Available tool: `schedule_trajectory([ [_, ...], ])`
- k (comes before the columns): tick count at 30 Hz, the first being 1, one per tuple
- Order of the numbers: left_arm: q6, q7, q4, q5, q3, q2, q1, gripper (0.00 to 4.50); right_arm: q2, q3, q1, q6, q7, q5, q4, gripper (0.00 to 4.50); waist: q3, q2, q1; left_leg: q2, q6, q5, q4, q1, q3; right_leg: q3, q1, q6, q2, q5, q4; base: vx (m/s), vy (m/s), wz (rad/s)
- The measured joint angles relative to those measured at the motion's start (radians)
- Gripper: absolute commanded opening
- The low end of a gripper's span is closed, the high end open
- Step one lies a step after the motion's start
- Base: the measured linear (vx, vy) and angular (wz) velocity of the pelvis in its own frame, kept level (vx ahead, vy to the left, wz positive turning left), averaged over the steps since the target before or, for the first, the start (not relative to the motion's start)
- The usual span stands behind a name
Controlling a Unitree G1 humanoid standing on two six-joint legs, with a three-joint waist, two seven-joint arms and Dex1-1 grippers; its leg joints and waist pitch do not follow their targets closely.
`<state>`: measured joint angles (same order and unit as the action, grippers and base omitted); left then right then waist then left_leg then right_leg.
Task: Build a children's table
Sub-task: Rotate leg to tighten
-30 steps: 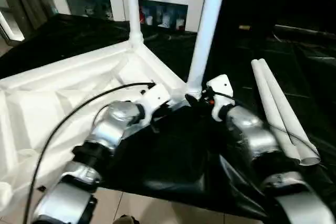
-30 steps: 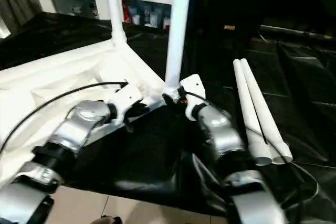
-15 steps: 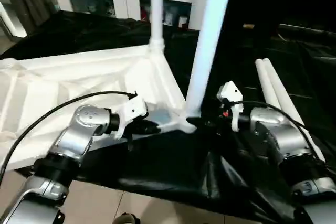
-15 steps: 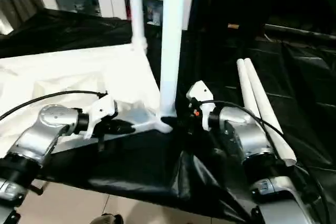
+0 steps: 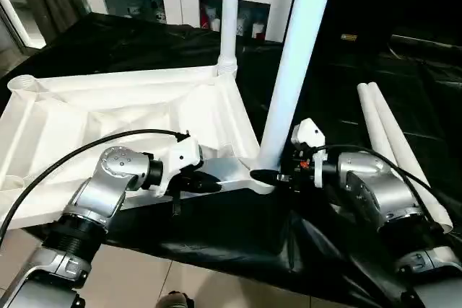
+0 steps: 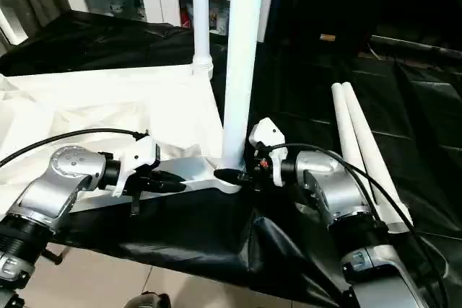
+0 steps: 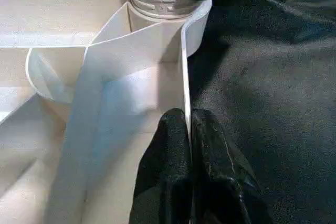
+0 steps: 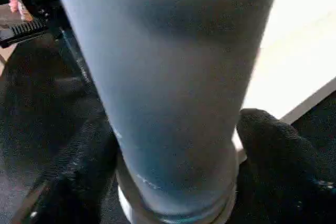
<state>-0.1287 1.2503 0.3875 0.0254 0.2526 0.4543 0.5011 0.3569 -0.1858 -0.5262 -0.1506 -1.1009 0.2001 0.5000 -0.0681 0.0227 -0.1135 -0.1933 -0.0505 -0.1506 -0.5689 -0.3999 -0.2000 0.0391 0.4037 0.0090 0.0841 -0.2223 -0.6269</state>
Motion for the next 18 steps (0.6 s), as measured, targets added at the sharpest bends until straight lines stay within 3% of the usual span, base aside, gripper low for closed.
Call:
schedule_trajectory([
  [5, 0.0, 0.001, 0.0, 0.0, 0.0, 0.0, 0.0, 0.0, -0.001, -0.001, 0.009, 0.004, -0.006, -0.002, -0.001, 2.83, 0.0, 0.0, 0.0, 0.0, 0.0, 0.0, -0.001, 0.0, 0.0, 0.0, 0.0, 0.0, 0.0, 0.0, -0.001, 0.0, 0.0, 0.0],
  [12, -0.002, -0.006, 0.0, -0.001, 0.0, -0.001, -0.003, 0.0, -0.011, 0.003, 0.016, 0.01, 0.011, -0.002, 0.002, 2.74, 0.0, 0.0, 0.001, 0.0, 0.0, 0.0, -0.002, 0.0, 0.0, 0.0, 0.0, 0.0, 0.0, 0.0, -0.002, 0.0, 0.0, 0.0],
  [16, 0.001, -0.089, 0.032, -0.03, -0.005, -0.036, 0.015, 0.0, -0.071, 0.059, 0.016, 0.027, 0.122, 0.0, 0.055, 2.73, 0.0, 0.0, 0.002, 0.0, 0.0, 0.0, -0.004, 0.0, 0.0, 0.0, -0.001, 0.0, 0.001, 0.0, -0.004, 0.0, 0.0, 0.0],
  [18, 0.001, -0.194, 0.092, -0.077, -0.004, -0.098, 0.06, 0.0, -0.138, 0.116, 0.002, 0.048, 0.285, -0.002, 0.116, 2.73, 0.001, -0.001, 0.003, 0.001, 0.001, 0.001, -0.005, 0.001, 0.0, -0.001, -0.001, -0.001, 0.002, 0.001, -0.004, 0.0, 0.0, 0.0],
])
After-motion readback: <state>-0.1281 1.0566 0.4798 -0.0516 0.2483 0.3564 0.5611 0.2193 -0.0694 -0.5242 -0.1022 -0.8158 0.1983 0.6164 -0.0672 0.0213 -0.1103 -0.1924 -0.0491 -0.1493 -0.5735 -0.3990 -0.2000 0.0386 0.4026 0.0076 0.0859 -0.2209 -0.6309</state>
